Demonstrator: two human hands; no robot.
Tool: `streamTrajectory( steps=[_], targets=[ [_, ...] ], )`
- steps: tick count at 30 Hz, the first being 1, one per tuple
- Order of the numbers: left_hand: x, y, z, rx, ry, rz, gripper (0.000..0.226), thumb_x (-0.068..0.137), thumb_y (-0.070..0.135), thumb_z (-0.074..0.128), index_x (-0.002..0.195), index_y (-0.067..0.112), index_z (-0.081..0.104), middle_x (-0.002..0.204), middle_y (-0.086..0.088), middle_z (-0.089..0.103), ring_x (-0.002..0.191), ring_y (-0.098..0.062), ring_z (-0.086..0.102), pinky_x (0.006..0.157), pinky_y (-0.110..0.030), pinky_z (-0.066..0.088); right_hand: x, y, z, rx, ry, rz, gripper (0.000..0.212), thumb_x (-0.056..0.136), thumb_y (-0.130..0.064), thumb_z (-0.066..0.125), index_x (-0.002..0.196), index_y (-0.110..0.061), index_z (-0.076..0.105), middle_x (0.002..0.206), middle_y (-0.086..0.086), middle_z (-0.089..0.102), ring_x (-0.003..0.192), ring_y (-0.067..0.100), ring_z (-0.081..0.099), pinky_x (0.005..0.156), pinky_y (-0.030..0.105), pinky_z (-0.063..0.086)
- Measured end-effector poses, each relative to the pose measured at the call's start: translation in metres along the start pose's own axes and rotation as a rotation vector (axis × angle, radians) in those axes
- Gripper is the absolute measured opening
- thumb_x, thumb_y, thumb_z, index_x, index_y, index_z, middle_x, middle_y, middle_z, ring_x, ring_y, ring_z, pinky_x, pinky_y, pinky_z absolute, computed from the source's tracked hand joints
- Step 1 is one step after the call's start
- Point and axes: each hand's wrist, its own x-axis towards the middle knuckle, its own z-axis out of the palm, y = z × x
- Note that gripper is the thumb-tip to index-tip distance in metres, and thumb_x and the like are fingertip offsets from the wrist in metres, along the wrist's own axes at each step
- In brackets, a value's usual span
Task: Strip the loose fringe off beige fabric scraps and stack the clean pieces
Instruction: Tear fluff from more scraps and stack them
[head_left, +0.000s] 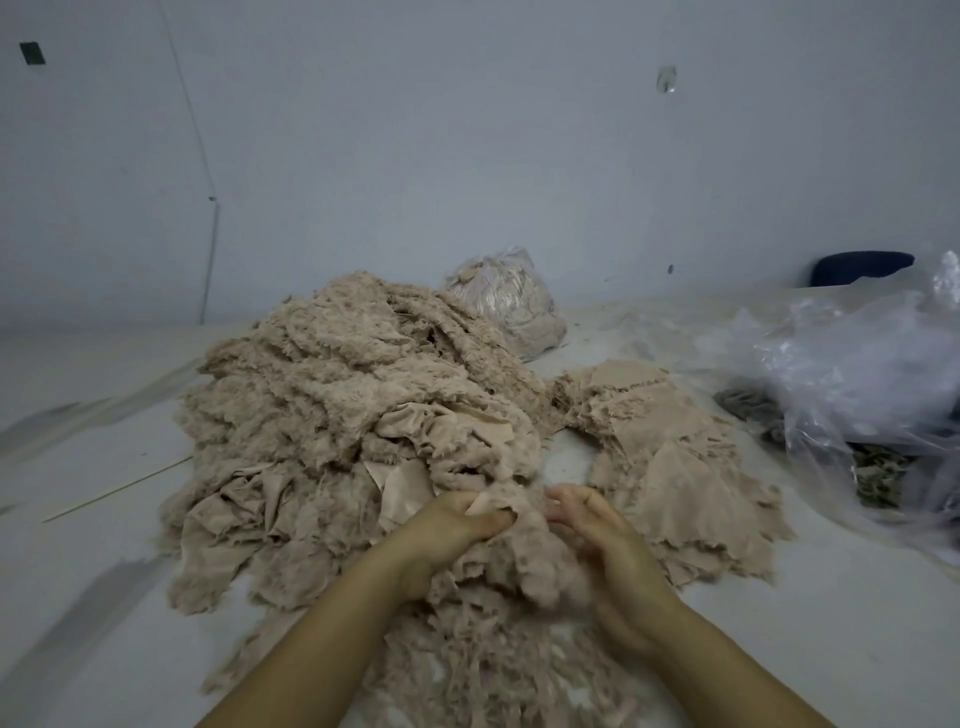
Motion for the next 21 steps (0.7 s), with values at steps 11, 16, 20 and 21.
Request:
streamTrajectory(
  steps=[11,16,20,21],
  targets=[
    [-0.016,-0.006,-0.032,0.032,-0.085,0.057,0.022,0.096,0.01,0.05,0.107,0.022,0.065,0.101,0.008,0.073,0.095,-0.005,0.068,0.078,-0.017,0.051,0.012,0.006,0.012,-0.22,0.207,0.146,0.027,0.095,-0.02,0.057,0.071,-0.012,0.048,0.064,0.009,0.054,0.059,0.021,0.051,0.054,0.03,0.043],
    [-0.013,-0.01,-0.025,-0.104,-0.078,0.087,0.02,0.096,0.009,0.049,0.109,0.014,0.064,0.1,-0.001,0.074,0.093,-0.015,0.07,0.072,-0.022,0.055,0.007,0.006,0.024,-0.076,0.022,0.308,0.038,0.08,-0.021,0.076,0.111,-0.004,0.061,0.098,0.02,0.072,0.087,0.031,0.072,0.072,0.039,0.059],
    [-0.011,-0.009,-0.026,-0.061,0.029,0.127,0.018,0.098,0.011,0.046,0.109,0.012,0.061,0.056,0.0,0.06,0.045,-0.007,0.052,0.043,-0.015,0.04,0.006,0.006,0.022,-0.122,0.095,0.227,0.04,0.079,-0.01,0.076,0.114,-0.013,0.057,0.098,0.016,0.073,0.084,0.029,0.072,0.064,0.036,0.059],
    [-0.009,-0.008,-0.026,-0.08,0.068,0.125,0.019,0.098,0.009,0.045,0.109,0.012,0.061,0.057,-0.003,0.055,0.045,-0.008,0.047,0.042,-0.015,0.037,0.006,0.007,0.022,-0.143,0.107,0.203,0.039,0.078,-0.011,0.077,0.113,-0.013,0.058,0.098,0.015,0.073,0.085,0.03,0.072,0.069,0.038,0.059]
  ],
)
